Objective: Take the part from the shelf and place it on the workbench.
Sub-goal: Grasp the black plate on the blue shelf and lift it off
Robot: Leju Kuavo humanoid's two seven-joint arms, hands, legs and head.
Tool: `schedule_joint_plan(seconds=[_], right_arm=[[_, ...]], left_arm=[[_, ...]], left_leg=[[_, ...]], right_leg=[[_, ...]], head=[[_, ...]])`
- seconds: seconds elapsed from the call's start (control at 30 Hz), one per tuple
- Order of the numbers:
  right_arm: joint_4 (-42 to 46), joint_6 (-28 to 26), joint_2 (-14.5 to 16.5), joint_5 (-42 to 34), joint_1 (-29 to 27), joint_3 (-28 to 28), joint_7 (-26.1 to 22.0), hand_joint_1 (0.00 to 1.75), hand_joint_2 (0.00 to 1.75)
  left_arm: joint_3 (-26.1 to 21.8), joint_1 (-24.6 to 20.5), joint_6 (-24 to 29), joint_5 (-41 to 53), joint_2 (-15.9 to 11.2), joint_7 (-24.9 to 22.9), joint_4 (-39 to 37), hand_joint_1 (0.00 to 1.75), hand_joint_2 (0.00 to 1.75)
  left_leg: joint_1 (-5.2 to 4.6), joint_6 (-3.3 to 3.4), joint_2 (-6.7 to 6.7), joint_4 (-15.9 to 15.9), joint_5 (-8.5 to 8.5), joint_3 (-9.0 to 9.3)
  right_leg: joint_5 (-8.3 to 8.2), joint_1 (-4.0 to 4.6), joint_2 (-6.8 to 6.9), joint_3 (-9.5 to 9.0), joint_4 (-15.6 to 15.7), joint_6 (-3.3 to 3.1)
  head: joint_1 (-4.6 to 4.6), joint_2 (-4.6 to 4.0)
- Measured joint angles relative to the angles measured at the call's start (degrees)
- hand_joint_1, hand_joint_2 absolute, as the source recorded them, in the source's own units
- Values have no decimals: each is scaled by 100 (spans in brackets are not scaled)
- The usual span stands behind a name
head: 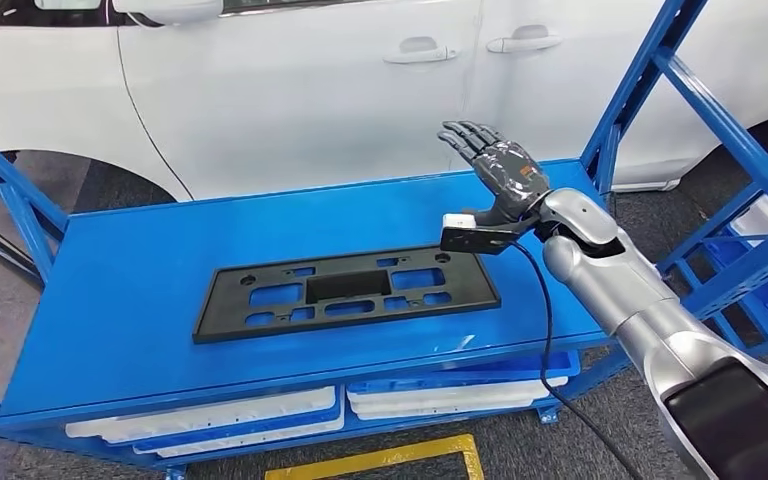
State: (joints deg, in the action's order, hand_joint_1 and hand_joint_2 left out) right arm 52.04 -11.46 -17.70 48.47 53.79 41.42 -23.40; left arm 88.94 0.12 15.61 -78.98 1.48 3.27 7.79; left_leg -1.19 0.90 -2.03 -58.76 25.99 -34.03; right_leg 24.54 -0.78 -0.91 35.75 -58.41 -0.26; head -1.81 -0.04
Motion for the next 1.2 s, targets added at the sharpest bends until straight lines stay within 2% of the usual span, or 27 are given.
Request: schedule_joint_plan(seconds=[0.03, 0.07, 0.13, 0.17, 0.2, 0.23, 0.3, 0.33, 0.37, 0.47, 0.53, 0.57, 0.63, 0.67, 0.7, 0.73, 0.77, 0.8, 0.83, 0.87, 0.93, 1.0, 1.03, 1.1, 1.17, 1.2], right_arm=[[10, 34, 54, -50, 28, 70, -54, 0, 175], [51, 79, 98, -97, 32, 158, -86, 0, 175], [217, 192, 153, -194, -7, 397, -97, 0, 175], [317, 251, 168, -246, -32, 541, -86, 0, 175], [414, 306, 187, -304, -47, 694, -67, 0, 175], [501, 352, 211, -361, -51, 838, -48, 0, 175], [661, 417, 278, -451, -46, 1078, -26, 0, 175], [733, 438, 306, -485, -42, 1173, -19, 0, 175], [805, 452, 328, -508, -41, 1271, -9, 0, 175], [1006, 450, 340, -532, -65, 1620, 42, 0, 175], [1117, 381, 334, -529, -112, 1831, 61, 0, 175], [1156, 313, 331, -527, -138, 1908, 65, 0, 175], [1200, 153, 321, -517, -219, 2054, 65, 0, 175], [1215, 93, 309, -513, -277, 2123, 63, 0, 175], [1244, 55, 286, -510, -341, 2185, 61, 0, 175], [1299, 39, 247, -513, -403, 2238, 60, 0, 175], [1385, 36, 191, -519, -449, 2282, 62, 0, 175], [1495, 43, 120, -527, -479, 2323, 69, 0, 175], [1610, 58, 41, -533, -498, 2356, 82, 0, 175], [1729, 83, -45, -527, -514, 2384, 114, 0, 175], [1955, 140, -213, -499, -561, 2435, 197, 0, 175], [2151, 196, -355, -465, -606, 2484, 270, 0, 175], [2231, 217, -407, -453, -617, 2506, 290, 0, 175], [2354, 237, -472, -441, -636, 2544, 306, 0, 175], [2437, 252, -526, -438, -671, 2584, 319, 0, 175], [2466, 278, -551, -436, -691, 2602, 332, 0, 175]], left_arm=[[0, 1, 10, -7, -3, 9, -1, 0, 0], [0, -1, 25, -17, -4, 19, -1, 0, 0], [0, -19, 66, -44, -4, 42, -1, 0, 0], [0, -30, 86, -57, -4, 49, -1, 0, 0], [0, -39, 104, -67, -4, 52, -1, 0, 0], [0, -40, 119, -72, -4, 54, -1, 0, 0], [0, -18, 133, -74, -3, 55, -1, 0, 0], [0, -5, 124, -72, -4, 55, -1, 0, 0], [0, 4, 104, -67, -5, 55, -1, 0, 0], [0, 3, 44, -45, -9, 55, -1, 0, 0], [0, 4, 29, -35, -9, 55, -1, 0, 0], [0, 5, 25, -33, -8, 55, -1, 0, 0], [0, 8, 22, -39, -8, 60, -1, 0, 0], [0, 10, 22, -45, -8, 66, -1, 0, 0], [0, 12, 22, -52, -8, 76, -1, 0, 0], [0, 15, 22, -60, -7, 90, -1, 0, 0], [0, 17, 21, -67, -5, 103, -1, 0, 0], [0, 19, 20, -71, -1, 114, -1, 0, 0], [0, 19, 19, -74, 6, 120, -1, 0, 0], [0, 20, 16, -74, 12, 123, -1, 0, 0], [0, 20, -1, -67, 13, 125, -1, 0, 0], [0, 19, -25, -56, -4, 125, -4, 0, 0], [0, 18, -33, -50, -9, 125, -5, 0, 0], [0, 5, -39, -44, -17, 125, -5, 0, 0], [0, -22, -42, -43, -22, 125, -5, 0, 0], [0, -33, -44, -41, -26, 125, -5, 0, 0]], left_leg=[[4, -46, 4, -150, 80, -68], [25, -95, 9, -424, 205, -213], [72, -182, 13, -1211, 478, -672], [92, -210, 14, -1503, 526, -872], [110, -230, 16, -1593, 461, -978], [126, -242, 18, -1445, 290, -958], [152, -252, 35, -662, -182, -642], [152, -230, 39, -293, -339, -470], [150, -194, 40, -46, -419, -350], [137, -53, 16, 79, -395, -284], [139, 25, 24, 111, -393, -263], [141, 58, 34, 125, -393, -254], [119, 105, 44, 122, -374, -246], [106, 119, 44, 117, -364, -243], [94, 131, 41, 111, -355, -237], [82, 138, 35, 101, -344, -228], [71, 139, 28, 89, -331, -217], [62, 134, 22, 75, -315, -207], [46, 120, 12, 54, -296, -201], [40, 101, 4, 39, -281, -200], [37, 51, -10, 28, -265, -198], [18, -4, -7, 25, -244, -191], [14, -37, -1, -55, -177, -224], [44, -116, 15, -576, 121, -459], [85, -189, 17, -1325, 428, -825], [98, -213, 18, -1517, 452, -932]], right_leg=[[1, -28, 8, -36, 27, -21], [10, -39, 17, -71, 39, -38], [42, -44, 30, -113, 40, -60], [60, -46, 34, -132, 38, -60], [79, -49, 33, -153, 37, -57], [100, -55, 27, -181, 36, -50], [152, -62, 6, -256, 36, -19], [183, -55, -6, -285, 32, 8], [213, -46, -16, -302, 32, 39], [280, -42, -24, -321, 37, 140], [412, -51, -1, -269, -136, 191], [558, -50, 13, -166, -378, 202], [935, -43, 32, 205, -1136, 198], [1047, -40, 33, 380, -1462, 191], [1058, -34, 33, 485, -1630, 179], [946, -21, 32, 477, -1554, 157], [746, -4, 32, 363, -1261, 124], [522, 21, 31, 181, -837, 76], [347, 48, 30, 19, -457, 33], [239, 67, 30, -92, -196, 1], [197, 94, 29, -145, -50, -26], [171, 59, 39, -173, -1, -49], [155, 32, 44, -196, 28, -67], [138, -4, 50, -236, 64, -92], [147, -8, 52, -254, 63, -103], [154, -7, 52, -262, 61, -101]], head=[[-1, 0], [-1, 0], [-1, -1], [-1, -1], [-1, -1], [-1, -1], [-1, -1], [-2, -1], [-2, -1], [-1, -1], [-1, -1], [-1, -1], [-1, -1], [-1, -1], [-1, -1], [-1, -1], [-1, -1], [-1, -1], [-1, -1], [-1, -1], [-1, -1], [-1, -1], [-1, -1], [-1, -1], [-1, -1], [-1, -1]])
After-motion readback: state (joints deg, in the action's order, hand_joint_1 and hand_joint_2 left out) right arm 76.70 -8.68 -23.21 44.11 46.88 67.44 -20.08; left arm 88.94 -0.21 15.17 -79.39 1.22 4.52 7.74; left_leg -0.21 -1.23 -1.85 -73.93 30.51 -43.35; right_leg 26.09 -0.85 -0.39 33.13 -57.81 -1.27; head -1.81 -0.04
